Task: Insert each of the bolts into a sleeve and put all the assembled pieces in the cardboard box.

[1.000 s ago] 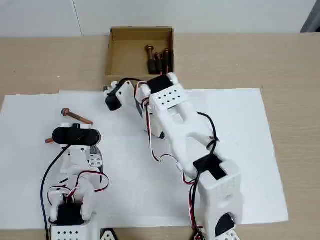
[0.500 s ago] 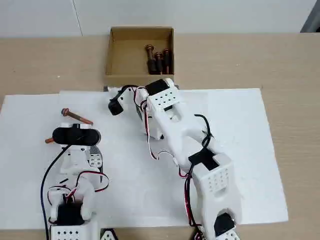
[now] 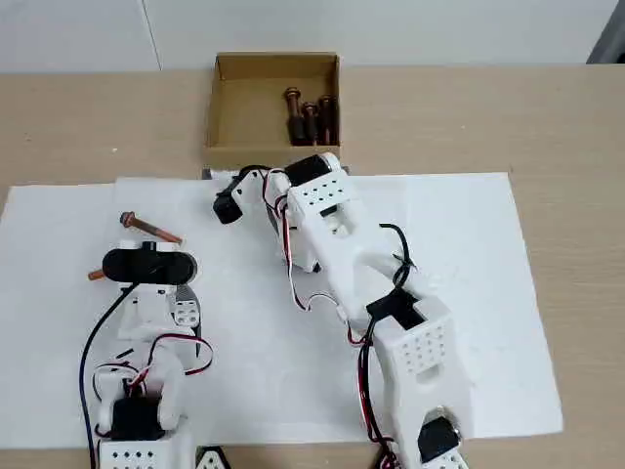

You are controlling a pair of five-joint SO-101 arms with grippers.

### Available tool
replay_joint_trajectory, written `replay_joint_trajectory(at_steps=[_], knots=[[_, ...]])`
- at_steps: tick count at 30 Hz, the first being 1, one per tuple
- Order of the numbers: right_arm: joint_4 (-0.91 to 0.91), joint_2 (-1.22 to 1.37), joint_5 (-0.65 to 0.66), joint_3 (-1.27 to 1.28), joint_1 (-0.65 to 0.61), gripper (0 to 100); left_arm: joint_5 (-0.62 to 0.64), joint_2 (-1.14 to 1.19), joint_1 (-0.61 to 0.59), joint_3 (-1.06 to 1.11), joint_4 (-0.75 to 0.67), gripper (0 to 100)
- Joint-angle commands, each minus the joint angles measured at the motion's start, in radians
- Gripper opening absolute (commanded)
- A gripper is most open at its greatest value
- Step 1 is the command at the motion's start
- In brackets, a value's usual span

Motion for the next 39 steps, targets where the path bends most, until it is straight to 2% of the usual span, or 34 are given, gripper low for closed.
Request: replay_joint_trajectory(at_steps=[1, 6, 12, 19, 25, 30, 35, 39], knots=[[0.007, -0.070, 0.005, 0.009, -0.015, 1.2, -0.005, -0.009, -0.003, -0.015, 0.005, 1], [0.068, -0.214, -0.005, 0.009, -0.012, 1.1, -0.005, -0.009, -0.003, -0.015, 0.005, 1], [0.163, -0.360, -0.118, 0.017, -0.005, 1.0, -0.006, -0.009, 0.003, -0.016, 0.005, 1], [0.171, -0.556, -0.371, 0.150, 0.053, 0.2, -0.006, -0.009, 0.000, -0.016, 0.005, 1], [0.168, -0.839, -0.483, 0.371, 0.154, 0.2, -0.003, -0.009, -0.003, -0.016, 0.005, 1], [0.163, -1.090, -0.491, 0.601, 0.274, 0.2, -0.005, -0.008, -0.006, -0.021, 0.005, 1], [0.162, -1.303, -0.489, 0.813, 0.403, 0.3, -0.014, -0.005, -0.051, -0.153, 0.068, 1], [0.160, -1.425, -0.482, 0.939, 0.456, 0.3, -0.140, -0.005, -0.155, -0.239, 0.107, 1]])
